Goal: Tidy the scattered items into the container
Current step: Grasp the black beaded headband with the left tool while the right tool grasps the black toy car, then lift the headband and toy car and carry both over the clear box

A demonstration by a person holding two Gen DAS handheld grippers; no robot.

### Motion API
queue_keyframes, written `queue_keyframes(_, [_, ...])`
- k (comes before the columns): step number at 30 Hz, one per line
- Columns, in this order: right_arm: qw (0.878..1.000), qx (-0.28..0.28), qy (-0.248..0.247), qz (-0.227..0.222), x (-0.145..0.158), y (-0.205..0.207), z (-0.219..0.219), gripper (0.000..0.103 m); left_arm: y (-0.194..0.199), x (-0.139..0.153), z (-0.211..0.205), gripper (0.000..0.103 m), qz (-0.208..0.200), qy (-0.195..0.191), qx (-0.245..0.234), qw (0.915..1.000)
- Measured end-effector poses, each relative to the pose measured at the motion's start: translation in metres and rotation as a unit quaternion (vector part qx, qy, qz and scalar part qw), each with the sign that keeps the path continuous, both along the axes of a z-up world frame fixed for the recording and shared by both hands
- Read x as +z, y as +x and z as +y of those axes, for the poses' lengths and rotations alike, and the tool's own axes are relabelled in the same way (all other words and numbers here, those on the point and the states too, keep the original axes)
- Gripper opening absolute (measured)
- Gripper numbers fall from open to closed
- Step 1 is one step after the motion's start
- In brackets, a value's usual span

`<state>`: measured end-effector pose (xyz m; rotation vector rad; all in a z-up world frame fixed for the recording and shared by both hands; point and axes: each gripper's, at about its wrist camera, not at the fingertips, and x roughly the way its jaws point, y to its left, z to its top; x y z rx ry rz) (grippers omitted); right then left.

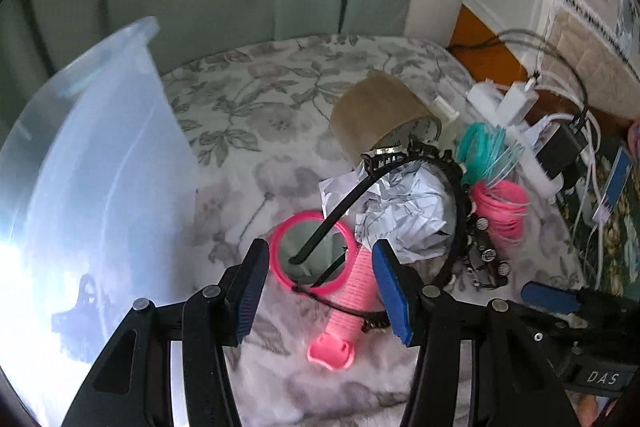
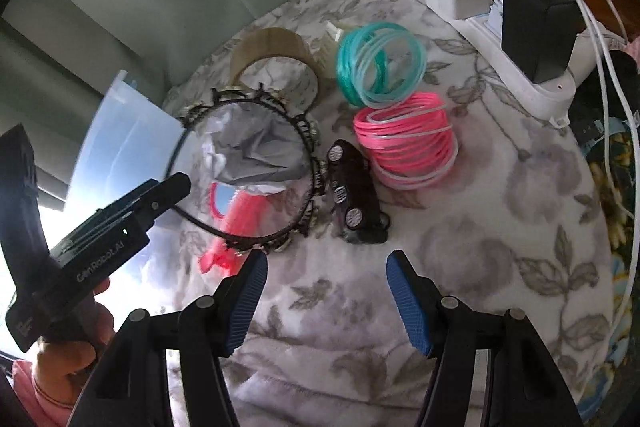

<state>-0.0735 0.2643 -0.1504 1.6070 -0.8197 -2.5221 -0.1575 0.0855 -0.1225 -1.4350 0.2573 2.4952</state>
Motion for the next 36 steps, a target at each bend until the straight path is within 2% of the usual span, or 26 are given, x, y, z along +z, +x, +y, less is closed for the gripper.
queue_keyframes(4, [1.000, -0.001, 0.008, -0.009, -0.009, -0.009, 0.000, 0.065, -0.010, -0.007, 0.007, 0.052, 0.000, -0.007, -0.012, 0.9999])
queue_keyframes(10, [0.999, -0.006, 0.021, -0.023, -0.021, -0.020, 0.000, 0.058, -0.024, -0.003, 0.019, 0.025, 0.011, -0.015, -0.035, 0.9992])
queue_keyframes(13, [0.999, -0.015, 0.015, -0.029, -0.027, -0.022, 0.003, 0.058, -0.027, -0.001, 0.022, 0.018, 0.010, -0.008, -0.041, 0.9991])
queue_keyframes(16, [0.999, -0.023, 0.014, -0.028, -0.029, -0.023, 0.005, 0.053, -0.027, 0.001, 0.024, 0.017, 0.011, -0.009, -0.045, 0.9989])
queue_keyframes(18, [0.999, -0.027, 0.013, -0.028, -0.030, -0.021, 0.006, 0.045, -0.025, 0.003, 0.024, 0.016, 0.013, -0.004, -0.044, 0.9989])
queue_keyframes(22, [0.999, -0.038, 0.002, -0.023, -0.031, -0.012, 0.009, 0.043, -0.022, 0.004, 0.023, 0.012, 0.009, 0.006, -0.036, 0.9993])
queue_keyframes(24, [0.999, -0.039, -0.005, -0.019, -0.031, -0.008, 0.009, 0.034, -0.020, 0.004, 0.021, 0.009, 0.004, 0.016, -0.032, 0.9994])
queue_keyframes(36, [0.998, -0.052, -0.036, -0.002, -0.020, 0.029, 0.007, 0.034, 0.001, 0.024, 0.017, 0.006, 0.015, 0.051, -0.029, 0.9982])
